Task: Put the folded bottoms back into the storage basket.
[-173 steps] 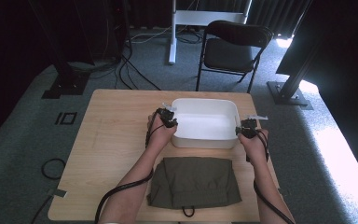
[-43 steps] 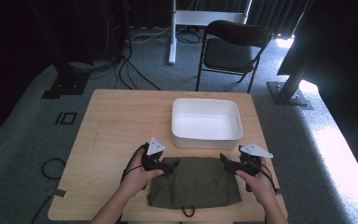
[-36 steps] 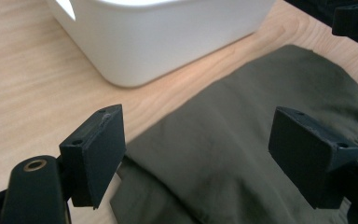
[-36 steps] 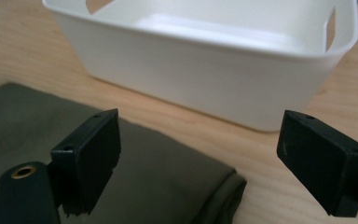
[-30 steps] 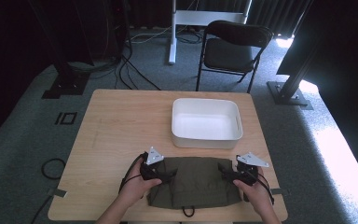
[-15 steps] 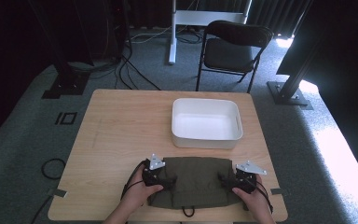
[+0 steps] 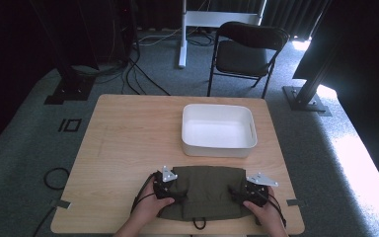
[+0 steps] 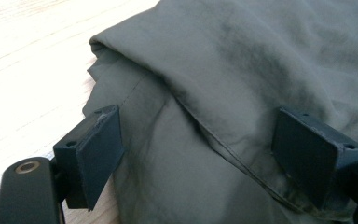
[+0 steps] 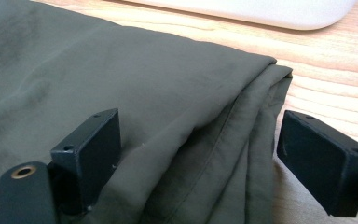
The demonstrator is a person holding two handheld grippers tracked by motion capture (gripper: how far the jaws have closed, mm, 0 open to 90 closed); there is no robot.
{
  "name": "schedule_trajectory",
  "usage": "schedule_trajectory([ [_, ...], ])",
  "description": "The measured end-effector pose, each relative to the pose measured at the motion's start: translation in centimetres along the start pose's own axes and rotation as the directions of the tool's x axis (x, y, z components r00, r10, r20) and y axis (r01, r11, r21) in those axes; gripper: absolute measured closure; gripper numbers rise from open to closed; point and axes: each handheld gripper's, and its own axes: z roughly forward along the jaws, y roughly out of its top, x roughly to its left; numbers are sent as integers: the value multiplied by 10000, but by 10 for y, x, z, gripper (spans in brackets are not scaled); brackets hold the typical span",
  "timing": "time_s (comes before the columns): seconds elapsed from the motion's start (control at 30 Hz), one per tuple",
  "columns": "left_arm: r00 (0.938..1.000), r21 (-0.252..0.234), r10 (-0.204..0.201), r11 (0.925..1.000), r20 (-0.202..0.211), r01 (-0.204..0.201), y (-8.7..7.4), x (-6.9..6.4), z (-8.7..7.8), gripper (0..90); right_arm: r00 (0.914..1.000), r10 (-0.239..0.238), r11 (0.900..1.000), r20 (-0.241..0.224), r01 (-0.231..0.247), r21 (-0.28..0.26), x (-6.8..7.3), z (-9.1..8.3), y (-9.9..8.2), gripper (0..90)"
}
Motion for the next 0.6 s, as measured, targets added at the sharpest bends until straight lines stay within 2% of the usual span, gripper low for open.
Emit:
schedule_trajectory([
  [0.13, 9997, -51, 146, 9999, -181, -147, -1, -2, 2, 157, 9998, -198, 9996, -65, 199, 201, 1, 2, 0, 139],
  [0.23, 9990, -201, 262, 9994, -376, -269, -2, -4, 4, 153, 9999, -120, 9991, -60, 123, 417, 1, 3, 1, 135],
  [0.33, 9963, -442, 524, 9975, -685, -555, -5, -8, 8, 130, 9996, -253, 9986, 81, 249, 457, 3, 4, 1, 136],
  [0.6, 9957, -535, 393, 9976, -841, -439, -6, -9, 9, 113, 9992, -372, 9980, 157, 364, 512, 5, 4, 1, 153],
])
